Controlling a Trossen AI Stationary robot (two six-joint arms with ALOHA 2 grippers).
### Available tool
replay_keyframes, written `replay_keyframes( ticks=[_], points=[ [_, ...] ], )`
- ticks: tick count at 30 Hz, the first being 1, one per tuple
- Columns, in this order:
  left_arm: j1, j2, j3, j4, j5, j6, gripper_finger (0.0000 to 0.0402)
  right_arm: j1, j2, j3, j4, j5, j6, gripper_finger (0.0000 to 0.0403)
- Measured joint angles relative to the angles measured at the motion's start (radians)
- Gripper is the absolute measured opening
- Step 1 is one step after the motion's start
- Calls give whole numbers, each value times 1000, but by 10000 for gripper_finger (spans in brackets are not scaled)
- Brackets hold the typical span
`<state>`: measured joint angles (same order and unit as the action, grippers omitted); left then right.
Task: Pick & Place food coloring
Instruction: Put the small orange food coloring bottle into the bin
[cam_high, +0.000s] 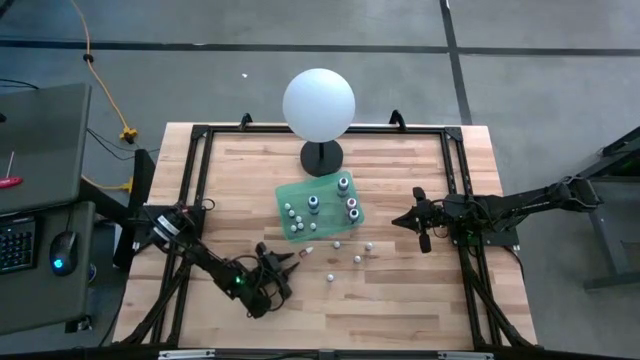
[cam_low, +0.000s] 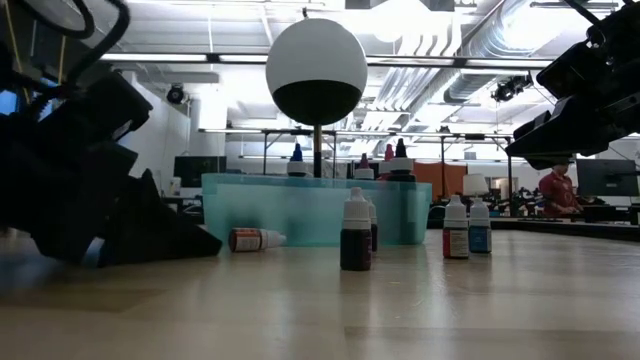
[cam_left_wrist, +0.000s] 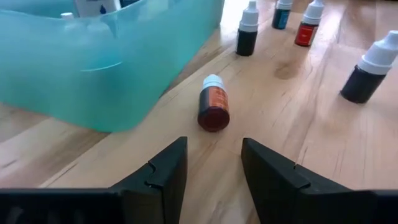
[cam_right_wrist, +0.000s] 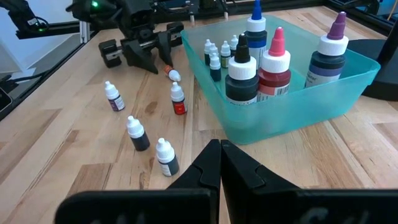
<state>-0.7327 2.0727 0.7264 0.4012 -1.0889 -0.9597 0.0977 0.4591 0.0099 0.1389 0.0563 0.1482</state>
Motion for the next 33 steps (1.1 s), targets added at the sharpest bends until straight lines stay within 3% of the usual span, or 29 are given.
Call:
replay_keyframes(
  ticks=[16, 20, 27, 29, 33],
  points=[
    [-7, -30, 7, 36, 14, 122, 152, 0, 0, 0, 0, 0, 0, 3],
    [-7, -86, 7, -11, 73, 153, 152, 0, 0, 0, 0, 0, 0, 2],
    [-7, -194, 7, -143, 70, 181, 152, 0, 0, 0, 0, 0, 0, 3],
    [5, -232, 7, -154, 117, 211, 152, 0, 0, 0, 0, 0, 0, 2],
    [64, -321, 7, -161, 346, 279, 152, 0, 0, 0, 0, 0, 0, 3]
  ],
)
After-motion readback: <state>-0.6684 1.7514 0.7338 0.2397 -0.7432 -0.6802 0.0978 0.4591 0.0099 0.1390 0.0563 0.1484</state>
